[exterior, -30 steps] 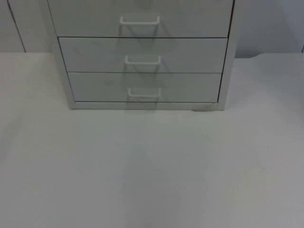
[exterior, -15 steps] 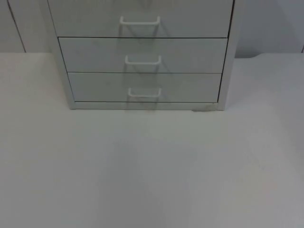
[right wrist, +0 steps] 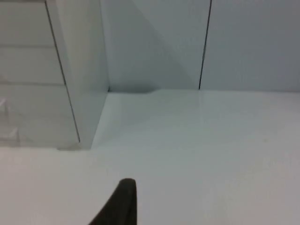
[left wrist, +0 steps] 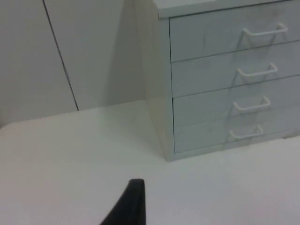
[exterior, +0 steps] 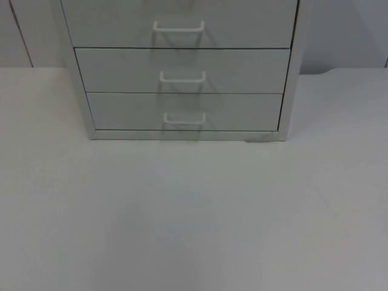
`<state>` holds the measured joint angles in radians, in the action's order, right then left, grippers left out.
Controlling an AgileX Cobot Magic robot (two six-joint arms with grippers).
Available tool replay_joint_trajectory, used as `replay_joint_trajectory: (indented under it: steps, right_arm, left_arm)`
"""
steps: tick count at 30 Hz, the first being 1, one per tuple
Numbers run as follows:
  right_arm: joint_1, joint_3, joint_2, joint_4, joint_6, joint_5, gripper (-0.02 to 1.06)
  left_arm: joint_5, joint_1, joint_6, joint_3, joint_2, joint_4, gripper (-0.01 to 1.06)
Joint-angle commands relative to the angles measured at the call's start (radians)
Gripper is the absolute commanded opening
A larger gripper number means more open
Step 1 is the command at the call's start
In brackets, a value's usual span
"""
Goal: Open the drawer with the left hand, place the block into the drawer with the right hand, then close the drawer with the left hand.
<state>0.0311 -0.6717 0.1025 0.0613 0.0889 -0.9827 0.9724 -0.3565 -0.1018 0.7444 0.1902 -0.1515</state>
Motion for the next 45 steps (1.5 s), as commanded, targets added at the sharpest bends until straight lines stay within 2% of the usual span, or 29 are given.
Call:
replay_joint_trajectory:
  steps: [1, 3, 9, 12, 17, 20, 24, 27, 34, 45]
  right_arm:
    - [-0.006, 0.024, -0.042, 0.003, 0.01, -0.053, 1.03]
    - [-0.006, 0.065, -0.095, 0.005, -0.001, -0.08, 1.03]
    - [-0.006, 0.108, -0.103, -0.005, -0.024, -0.121, 1.03]
    - [-0.006, 0.139, -0.103, 0.002, -0.024, -0.117, 1.03]
    - [-0.006, 0.156, -0.103, 0.01, -0.024, -0.098, 1.03]
    - [-0.006, 0.156, -0.103, 0.01, -0.024, -0.098, 1.03]
    - [-0.006, 0.156, -0.103, 0.01, -0.024, -0.098, 1.03]
    - [-0.006, 0.156, -0.103, 0.01, -0.024, -0.098, 1.03]
    - [-0.006, 0.156, -0.103, 0.012, -0.024, -0.098, 1.03]
    - [-0.006, 0.156, -0.103, 0.022, -0.02, -0.098, 1.03]
  left_arm:
    - [0.021, -0.005, 0.012, -0.002, -0.008, 0.012, 1.04]
    - [0.048, -0.005, 0.038, -0.002, -0.01, 0.009, 1.04]
    - [0.045, -0.005, 0.045, -0.004, -0.01, 0.016, 1.04]
    - [0.043, -0.005, 0.049, -0.039, -0.014, 0.019, 1.04]
    - [0.032, -0.005, 0.073, -0.196, -0.051, 0.127, 1.04]
    - [0.042, -0.005, 0.075, -0.222, -0.059, 0.13, 1.04]
    - [0.056, -0.005, 0.091, -0.222, -0.059, 0.124, 1.04]
    - [0.097, -0.005, 0.091, -0.245, -0.064, 0.132, 1.04]
    - [0.102, -0.005, 0.108, -0.247, -0.19, 0.137, 1.04]
    - [0.103, -0.004, 0.114, -0.25, -0.19, 0.142, 1.04]
